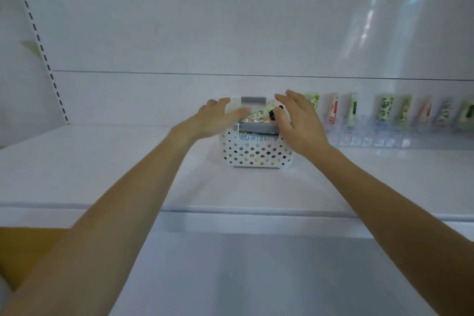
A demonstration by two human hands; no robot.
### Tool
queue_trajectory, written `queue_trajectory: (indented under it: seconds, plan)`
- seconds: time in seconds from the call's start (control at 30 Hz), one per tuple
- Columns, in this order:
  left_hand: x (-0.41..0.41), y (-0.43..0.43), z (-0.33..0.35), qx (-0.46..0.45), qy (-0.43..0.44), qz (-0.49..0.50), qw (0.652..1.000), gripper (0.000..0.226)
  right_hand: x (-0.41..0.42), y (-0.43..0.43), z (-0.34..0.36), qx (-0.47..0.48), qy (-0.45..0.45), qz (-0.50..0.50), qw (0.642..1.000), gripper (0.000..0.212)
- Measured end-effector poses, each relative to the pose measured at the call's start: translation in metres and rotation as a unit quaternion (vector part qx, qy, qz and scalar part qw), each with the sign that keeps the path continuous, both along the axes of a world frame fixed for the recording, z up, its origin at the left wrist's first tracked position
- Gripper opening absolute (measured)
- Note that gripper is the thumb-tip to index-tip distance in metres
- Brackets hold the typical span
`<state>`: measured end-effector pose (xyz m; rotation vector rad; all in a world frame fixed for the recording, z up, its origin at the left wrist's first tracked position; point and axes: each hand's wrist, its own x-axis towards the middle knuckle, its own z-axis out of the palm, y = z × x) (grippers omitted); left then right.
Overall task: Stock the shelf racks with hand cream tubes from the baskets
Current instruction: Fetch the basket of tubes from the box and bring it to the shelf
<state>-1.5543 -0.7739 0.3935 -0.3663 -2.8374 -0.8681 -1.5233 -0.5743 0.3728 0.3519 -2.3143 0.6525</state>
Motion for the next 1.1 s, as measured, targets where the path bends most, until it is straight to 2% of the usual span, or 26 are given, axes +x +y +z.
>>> queue_trajectory:
  seconds: [0.07, 0.13, 0.23, 0.4, 0.6, 0.7, 0.8, 0.97, 1.1]
  plan:
    - [-0.007, -0.007, 0.01, -0.023, -0.019, 0.001, 1.0, 0.085, -0.002, 0.009, 0.006, 0.027, -0.074, 0.049, 0.996, 0.052]
    - [-0.012, -0.009, 0.021, -0.037, 0.023, -0.001, 0.999, 0.077, -0.005, 0.016, 0.017, 0.052, -0.13, 0.072, 0.988, 0.058]
    - [-0.003, -0.002, 0.034, -0.032, 0.109, -0.05, 0.992, 0.061, -0.006, 0.015, 0.035, 0.084, -0.153, 0.04, 0.984, 0.06]
    - [0.037, 0.011, 0.034, 0.013, 0.265, -0.168, 0.949, 0.032, 0.02, 0.018, 0.043, 0.084, -0.071, -0.079, 0.991, 0.053]
    - [0.095, 0.061, 0.019, 0.074, 0.31, -0.295, 0.901, 0.028, 0.115, 0.051, -0.003, 0.042, 0.019, -0.226, 0.973, 0.045]
    - [0.132, 0.107, -0.011, 0.147, 0.277, -0.385, 0.868, 0.03, 0.188, 0.063, -0.051, 0.027, 0.029, -0.271, 0.962, 0.042]
    - [0.183, 0.161, -0.072, 0.181, 0.186, -0.456, 0.851, 0.026, 0.271, 0.079, -0.109, 0.012, -0.009, -0.331, 0.943, 0.041]
    - [0.282, 0.233, -0.191, 0.076, 0.008, -0.554, 0.829, 0.025, 0.421, 0.098, -0.202, -0.064, -0.178, -0.456, 0.869, 0.044]
    - [0.367, 0.258, -0.267, -0.006, -0.074, -0.623, 0.779, 0.022, 0.534, 0.083, -0.27, -0.151, -0.258, -0.524, 0.797, 0.041]
